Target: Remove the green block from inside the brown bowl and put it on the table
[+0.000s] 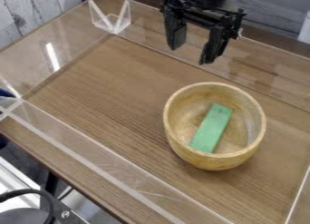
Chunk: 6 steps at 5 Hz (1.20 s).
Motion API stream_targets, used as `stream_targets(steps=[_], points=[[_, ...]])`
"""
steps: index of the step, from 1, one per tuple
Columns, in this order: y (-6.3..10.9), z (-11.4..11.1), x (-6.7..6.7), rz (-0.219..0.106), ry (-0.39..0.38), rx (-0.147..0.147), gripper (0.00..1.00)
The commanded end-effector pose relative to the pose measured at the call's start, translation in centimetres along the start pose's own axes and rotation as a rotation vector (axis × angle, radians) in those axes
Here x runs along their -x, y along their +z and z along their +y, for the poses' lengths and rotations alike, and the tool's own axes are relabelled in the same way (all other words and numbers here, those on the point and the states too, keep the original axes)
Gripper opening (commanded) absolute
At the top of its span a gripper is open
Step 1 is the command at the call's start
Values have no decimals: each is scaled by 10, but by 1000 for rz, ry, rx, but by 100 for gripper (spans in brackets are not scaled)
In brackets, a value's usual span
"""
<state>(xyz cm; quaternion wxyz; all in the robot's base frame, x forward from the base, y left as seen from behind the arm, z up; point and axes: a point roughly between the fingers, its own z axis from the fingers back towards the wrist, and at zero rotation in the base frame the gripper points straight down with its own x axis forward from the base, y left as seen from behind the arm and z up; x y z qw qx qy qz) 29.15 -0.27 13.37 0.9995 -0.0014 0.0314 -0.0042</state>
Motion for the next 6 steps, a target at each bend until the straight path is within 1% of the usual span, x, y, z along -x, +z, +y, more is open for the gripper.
stream_targets(steps=[1, 2, 3, 4, 6], points=[[-5, -11, 5, 8, -29, 3, 100], [-19, -22, 14, 25, -65, 7, 100], [-31, -33, 20, 23, -102, 7, 100], [-41, -46, 20, 22, -130, 7, 100], [-60, -59, 17, 36, -161, 5, 100]])
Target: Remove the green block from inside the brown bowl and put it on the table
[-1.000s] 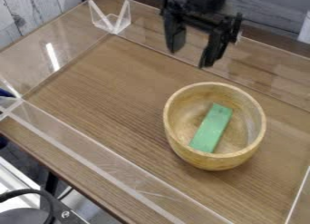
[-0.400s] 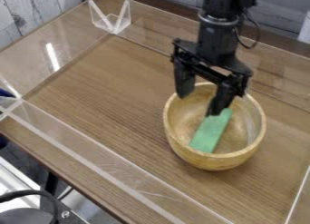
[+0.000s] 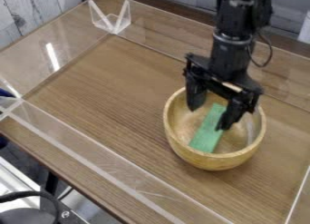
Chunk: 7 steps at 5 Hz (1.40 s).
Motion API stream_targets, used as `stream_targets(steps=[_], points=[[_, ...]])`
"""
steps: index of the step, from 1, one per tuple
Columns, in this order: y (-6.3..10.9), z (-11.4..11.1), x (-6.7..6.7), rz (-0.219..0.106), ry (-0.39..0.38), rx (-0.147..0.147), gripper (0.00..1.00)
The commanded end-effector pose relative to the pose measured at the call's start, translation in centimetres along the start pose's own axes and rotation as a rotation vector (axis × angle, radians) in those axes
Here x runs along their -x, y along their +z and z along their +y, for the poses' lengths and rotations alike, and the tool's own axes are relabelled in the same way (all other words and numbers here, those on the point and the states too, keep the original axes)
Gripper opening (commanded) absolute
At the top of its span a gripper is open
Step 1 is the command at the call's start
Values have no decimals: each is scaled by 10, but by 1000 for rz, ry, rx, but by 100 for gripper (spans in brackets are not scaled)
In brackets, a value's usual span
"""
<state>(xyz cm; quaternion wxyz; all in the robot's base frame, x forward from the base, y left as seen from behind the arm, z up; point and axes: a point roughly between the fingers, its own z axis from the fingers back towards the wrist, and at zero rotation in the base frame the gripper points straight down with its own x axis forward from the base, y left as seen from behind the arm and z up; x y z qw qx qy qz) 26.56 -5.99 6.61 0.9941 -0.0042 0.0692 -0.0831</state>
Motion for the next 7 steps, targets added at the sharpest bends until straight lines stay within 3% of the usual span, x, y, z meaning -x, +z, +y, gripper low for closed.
stream_targets(steps=[1, 5, 6, 7], points=[[0, -4, -6, -31, -13, 1, 100], [-30, -8, -14, -4, -21, 17, 100], [-32, -7, -13, -5, -18, 23, 0], [-32, -8, -12, -7, -17, 29, 100]])
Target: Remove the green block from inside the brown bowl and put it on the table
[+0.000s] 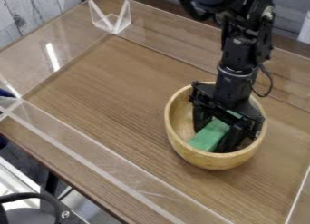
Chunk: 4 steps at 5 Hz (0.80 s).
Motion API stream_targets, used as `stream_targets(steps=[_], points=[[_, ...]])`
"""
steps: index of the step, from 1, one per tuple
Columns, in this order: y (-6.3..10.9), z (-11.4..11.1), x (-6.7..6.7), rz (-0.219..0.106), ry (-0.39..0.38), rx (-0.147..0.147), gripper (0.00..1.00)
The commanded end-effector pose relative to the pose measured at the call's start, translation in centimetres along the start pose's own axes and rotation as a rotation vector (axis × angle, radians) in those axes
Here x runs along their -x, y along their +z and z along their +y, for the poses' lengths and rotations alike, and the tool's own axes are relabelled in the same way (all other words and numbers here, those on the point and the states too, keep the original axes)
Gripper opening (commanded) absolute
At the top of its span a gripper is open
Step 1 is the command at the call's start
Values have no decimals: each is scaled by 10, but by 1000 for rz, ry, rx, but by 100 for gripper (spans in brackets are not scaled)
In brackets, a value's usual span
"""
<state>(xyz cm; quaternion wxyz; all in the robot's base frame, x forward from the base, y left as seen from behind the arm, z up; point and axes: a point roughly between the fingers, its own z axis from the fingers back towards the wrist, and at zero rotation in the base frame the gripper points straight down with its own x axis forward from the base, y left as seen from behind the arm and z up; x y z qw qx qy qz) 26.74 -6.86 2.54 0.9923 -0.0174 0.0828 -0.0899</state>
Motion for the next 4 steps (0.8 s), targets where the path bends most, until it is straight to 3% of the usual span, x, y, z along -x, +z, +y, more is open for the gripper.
stream_targets(steps=[1, 4], points=[[8, -1, -2, -37, 1, 7, 100], [4, -1, 0, -43, 8, 26, 100]])
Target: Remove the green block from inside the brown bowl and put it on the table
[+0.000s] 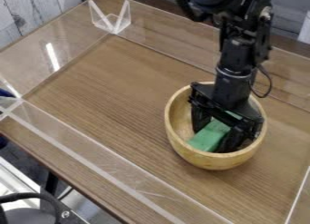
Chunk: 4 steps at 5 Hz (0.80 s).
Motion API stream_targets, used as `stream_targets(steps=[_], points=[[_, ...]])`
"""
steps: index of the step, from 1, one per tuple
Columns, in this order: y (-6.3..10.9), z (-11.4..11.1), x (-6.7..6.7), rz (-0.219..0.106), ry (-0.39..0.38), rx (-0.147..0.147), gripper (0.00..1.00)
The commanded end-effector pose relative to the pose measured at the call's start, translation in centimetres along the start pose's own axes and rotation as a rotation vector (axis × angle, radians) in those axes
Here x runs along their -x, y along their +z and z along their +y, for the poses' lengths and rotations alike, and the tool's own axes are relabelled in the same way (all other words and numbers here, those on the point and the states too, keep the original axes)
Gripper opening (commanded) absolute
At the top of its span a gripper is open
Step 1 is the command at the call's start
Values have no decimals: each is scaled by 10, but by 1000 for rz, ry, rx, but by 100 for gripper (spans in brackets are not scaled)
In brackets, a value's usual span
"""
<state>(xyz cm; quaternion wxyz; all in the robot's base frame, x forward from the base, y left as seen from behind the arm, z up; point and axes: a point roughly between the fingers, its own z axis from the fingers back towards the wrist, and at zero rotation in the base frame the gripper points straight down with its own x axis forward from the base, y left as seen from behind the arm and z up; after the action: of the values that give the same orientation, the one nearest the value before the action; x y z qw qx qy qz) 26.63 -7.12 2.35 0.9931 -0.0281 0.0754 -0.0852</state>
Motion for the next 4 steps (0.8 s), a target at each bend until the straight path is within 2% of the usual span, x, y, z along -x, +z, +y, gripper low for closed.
stream_targets(steps=[1, 3, 4], points=[[6, 1, 0, -27, 3, 11, 100], [4, 0, 1, -28, 7, 20, 100], [4, 0, 1, -29, 8, 23, 0]])
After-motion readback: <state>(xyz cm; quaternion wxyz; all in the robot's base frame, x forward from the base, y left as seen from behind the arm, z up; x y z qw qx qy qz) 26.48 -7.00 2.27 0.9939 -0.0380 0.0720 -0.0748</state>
